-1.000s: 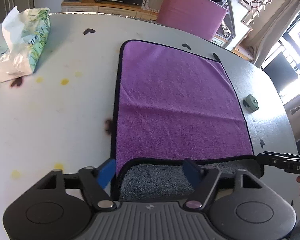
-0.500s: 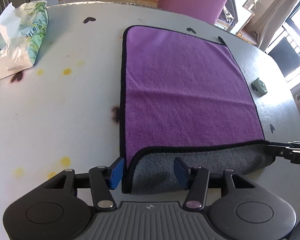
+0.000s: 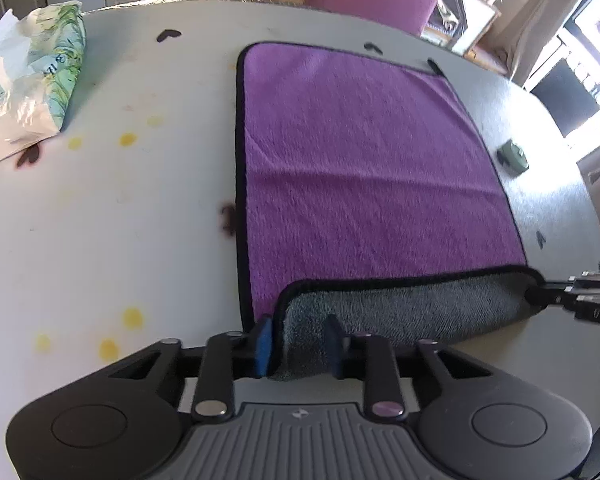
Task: Fold towel
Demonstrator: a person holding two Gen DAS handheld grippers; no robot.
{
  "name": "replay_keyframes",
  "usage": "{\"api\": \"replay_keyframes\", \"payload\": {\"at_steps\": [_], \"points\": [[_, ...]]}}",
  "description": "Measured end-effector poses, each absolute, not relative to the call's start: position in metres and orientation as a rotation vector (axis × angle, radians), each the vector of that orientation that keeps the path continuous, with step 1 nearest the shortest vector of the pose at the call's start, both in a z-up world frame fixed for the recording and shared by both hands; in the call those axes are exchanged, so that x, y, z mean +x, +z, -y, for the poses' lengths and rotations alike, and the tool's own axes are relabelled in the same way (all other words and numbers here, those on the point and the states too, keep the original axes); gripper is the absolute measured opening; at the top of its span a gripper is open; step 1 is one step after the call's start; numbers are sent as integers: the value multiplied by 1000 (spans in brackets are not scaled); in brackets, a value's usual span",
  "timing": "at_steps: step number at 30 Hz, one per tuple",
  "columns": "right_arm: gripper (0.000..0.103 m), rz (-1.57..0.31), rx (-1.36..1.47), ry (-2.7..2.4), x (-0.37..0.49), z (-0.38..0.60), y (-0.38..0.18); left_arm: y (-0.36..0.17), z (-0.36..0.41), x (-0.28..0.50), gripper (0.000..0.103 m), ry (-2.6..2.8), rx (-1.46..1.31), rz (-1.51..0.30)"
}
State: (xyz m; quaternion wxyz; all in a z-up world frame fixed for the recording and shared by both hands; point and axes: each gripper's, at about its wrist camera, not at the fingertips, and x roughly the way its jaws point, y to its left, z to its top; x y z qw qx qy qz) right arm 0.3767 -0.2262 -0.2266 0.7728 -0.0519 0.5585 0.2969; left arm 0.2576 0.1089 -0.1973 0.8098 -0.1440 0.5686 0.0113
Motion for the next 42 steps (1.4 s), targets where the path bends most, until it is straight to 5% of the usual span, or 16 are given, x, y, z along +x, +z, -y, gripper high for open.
{"api": "replay_keyframes", "payload": {"at_steps": [4,22,42], "points": [[5,-1198,-122,647,376,226,-223,-200,-106,257,5,26,-269,-1245],[4,-1060,-132,645,375,223,-181,-156,-108,264,4,75,-233,-1093],[4,-913,-138,618,479,180,-128,-106,-142,383,5,106,-184,-943]]}}
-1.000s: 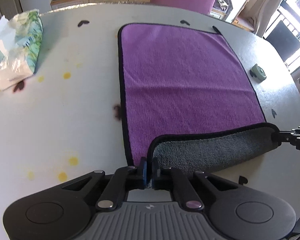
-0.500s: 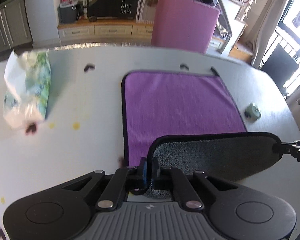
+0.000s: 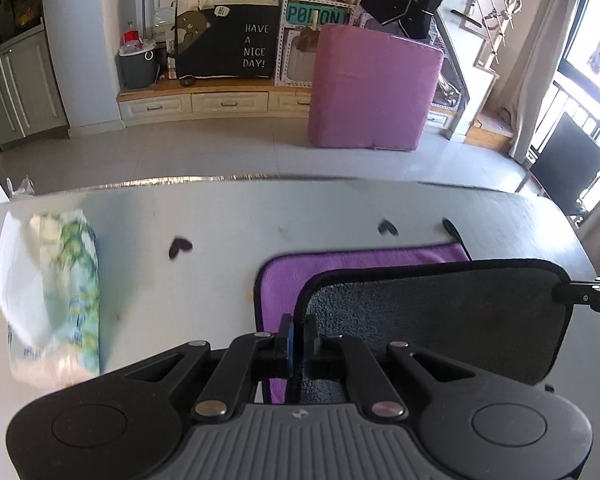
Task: Fold towel
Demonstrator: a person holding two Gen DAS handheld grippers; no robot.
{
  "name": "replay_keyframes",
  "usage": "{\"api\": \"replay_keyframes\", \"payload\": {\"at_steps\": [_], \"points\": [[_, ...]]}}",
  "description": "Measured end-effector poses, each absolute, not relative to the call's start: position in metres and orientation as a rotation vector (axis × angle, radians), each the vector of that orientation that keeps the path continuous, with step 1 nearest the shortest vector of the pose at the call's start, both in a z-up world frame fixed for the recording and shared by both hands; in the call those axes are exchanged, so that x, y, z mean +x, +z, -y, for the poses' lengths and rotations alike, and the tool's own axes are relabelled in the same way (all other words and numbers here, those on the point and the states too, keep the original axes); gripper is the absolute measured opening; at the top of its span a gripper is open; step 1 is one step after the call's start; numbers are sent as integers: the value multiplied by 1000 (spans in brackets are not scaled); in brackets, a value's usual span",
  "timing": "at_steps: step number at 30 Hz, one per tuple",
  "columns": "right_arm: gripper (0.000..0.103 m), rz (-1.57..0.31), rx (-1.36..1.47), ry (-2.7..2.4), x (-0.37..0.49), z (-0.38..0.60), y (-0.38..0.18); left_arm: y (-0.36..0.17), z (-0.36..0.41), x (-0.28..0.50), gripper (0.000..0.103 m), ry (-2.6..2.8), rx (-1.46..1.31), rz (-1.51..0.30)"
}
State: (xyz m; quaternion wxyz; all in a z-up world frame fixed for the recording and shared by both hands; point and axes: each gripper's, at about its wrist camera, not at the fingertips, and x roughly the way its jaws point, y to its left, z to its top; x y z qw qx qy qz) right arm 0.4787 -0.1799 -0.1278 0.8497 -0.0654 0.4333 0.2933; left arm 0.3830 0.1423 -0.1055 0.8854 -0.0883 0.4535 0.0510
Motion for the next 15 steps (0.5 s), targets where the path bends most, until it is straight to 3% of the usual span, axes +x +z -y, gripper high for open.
{"api": "replay_keyframes", "payload": {"at_steps": [15], "points": [[4,-893,-169,579,544,137,-144,-125,-146,459,5,94,-136,-949]]}}
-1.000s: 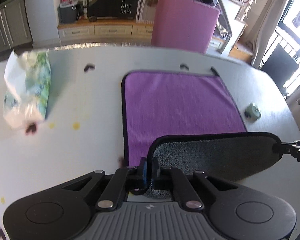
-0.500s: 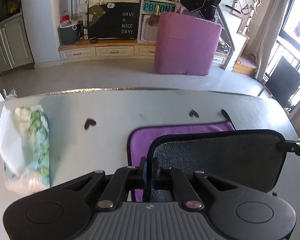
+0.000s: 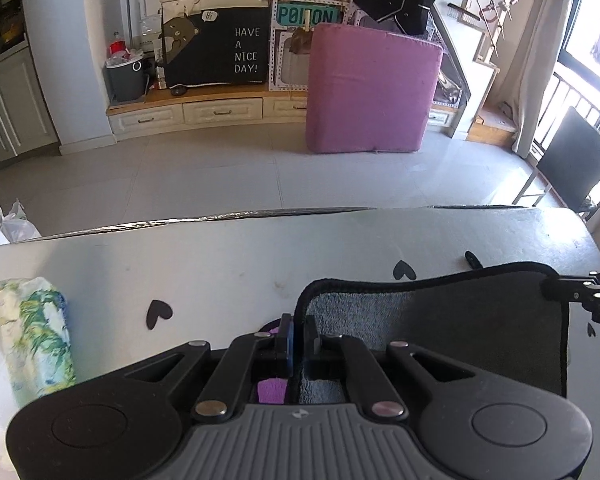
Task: Fold towel
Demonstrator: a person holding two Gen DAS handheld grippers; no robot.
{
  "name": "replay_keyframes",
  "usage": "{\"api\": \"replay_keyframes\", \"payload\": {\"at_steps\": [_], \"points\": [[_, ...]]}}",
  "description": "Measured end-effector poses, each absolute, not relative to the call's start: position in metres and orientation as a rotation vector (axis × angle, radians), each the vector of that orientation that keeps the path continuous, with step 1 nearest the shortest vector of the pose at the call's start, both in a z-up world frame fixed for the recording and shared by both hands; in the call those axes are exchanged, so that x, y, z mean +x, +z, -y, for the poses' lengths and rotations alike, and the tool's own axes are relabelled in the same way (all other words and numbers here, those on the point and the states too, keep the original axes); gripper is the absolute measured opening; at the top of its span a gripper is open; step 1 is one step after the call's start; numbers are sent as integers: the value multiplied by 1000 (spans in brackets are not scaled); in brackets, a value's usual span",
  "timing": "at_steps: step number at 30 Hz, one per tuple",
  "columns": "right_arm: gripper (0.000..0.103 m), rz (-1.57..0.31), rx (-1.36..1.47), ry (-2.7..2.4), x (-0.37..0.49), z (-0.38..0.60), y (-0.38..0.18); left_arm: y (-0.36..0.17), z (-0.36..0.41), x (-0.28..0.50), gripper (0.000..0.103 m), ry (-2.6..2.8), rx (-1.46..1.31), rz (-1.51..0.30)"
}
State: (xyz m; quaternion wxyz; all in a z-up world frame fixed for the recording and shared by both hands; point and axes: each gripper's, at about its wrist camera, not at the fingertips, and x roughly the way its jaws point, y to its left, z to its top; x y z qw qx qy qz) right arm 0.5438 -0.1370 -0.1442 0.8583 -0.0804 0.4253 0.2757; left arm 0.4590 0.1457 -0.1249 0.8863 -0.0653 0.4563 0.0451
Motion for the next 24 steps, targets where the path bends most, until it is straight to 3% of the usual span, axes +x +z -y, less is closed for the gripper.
{"api": "replay_keyframes", "payload": {"at_steps": [24], "points": [[4,-937,-177,535,560,124,-174,-166,-155,475,4,131,-139,-1006]]}}
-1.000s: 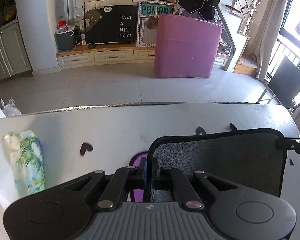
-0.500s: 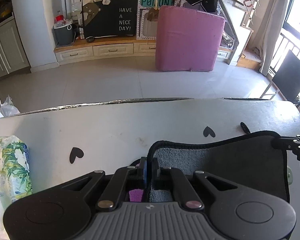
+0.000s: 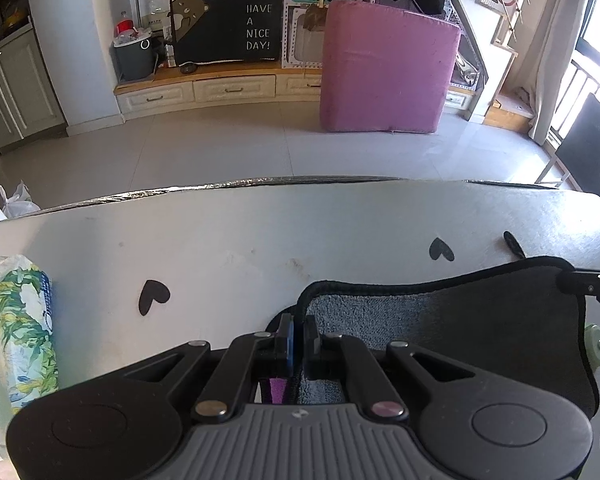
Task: Fold towel
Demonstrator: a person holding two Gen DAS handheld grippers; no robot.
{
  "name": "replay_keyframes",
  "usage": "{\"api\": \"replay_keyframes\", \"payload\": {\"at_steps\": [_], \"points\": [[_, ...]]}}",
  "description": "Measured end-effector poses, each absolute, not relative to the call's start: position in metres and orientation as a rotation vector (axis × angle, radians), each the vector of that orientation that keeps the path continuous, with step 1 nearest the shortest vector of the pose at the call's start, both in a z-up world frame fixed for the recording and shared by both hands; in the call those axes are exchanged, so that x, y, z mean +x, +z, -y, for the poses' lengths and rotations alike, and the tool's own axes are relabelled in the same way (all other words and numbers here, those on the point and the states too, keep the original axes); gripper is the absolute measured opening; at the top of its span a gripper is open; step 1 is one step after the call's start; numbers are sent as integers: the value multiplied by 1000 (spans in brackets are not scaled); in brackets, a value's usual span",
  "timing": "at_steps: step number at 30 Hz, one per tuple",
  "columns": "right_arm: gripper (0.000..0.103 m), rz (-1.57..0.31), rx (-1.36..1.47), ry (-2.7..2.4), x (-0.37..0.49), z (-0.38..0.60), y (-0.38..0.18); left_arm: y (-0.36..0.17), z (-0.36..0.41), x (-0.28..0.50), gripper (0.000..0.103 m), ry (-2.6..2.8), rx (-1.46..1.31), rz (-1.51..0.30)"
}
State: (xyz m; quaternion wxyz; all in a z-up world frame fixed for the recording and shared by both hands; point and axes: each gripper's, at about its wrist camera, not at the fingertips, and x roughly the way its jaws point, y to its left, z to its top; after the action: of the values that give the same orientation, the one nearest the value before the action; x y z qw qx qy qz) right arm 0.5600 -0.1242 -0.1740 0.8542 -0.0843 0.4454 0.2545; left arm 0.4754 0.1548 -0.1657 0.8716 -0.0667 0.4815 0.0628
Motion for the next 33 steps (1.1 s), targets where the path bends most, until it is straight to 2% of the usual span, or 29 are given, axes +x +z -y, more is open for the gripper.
{"api": "replay_keyframes", "payload": {"at_steps": [10,14,16,20,22,24,26,27,29,30,32,33], "points": [[4,-945,-171,522,562,118,-188,-179,-159,474,5,161,-135,-1032],[7,-946,-134,527,563,120,-189,-180,-159,474,11,182,-131,-1021],[11,-947,-128,521,563,120,-187,-179,-160,473,26,186,-140,-1020],[11,-950,-155,494,563,122,-186,-178,-158,471,38,185,-150,-1023],[12,-950,-174,457,564,124,-186,-178,-159,467,49,189,-162,-1022],[21,-946,-169,450,564,129,-187,-177,-161,464,55,191,-174,-1023],[43,-941,-131,460,563,135,-185,-176,-161,461,59,189,-174,-1029],[49,-936,-116,466,562,139,-185,-176,-161,460,63,190,-171,-1029],[73,-925,-91,484,559,142,-183,-174,-160,457,73,190,-174,-1024],[77,-915,-86,488,557,143,-182,-173,-160,456,79,188,-181,-1018],[96,-890,-86,509,551,143,-179,-170,-159,453,87,178,-192,-1015],[101,-881,-88,525,548,142,-177,-169,-158,451,95,174,-195,-1014]]}}
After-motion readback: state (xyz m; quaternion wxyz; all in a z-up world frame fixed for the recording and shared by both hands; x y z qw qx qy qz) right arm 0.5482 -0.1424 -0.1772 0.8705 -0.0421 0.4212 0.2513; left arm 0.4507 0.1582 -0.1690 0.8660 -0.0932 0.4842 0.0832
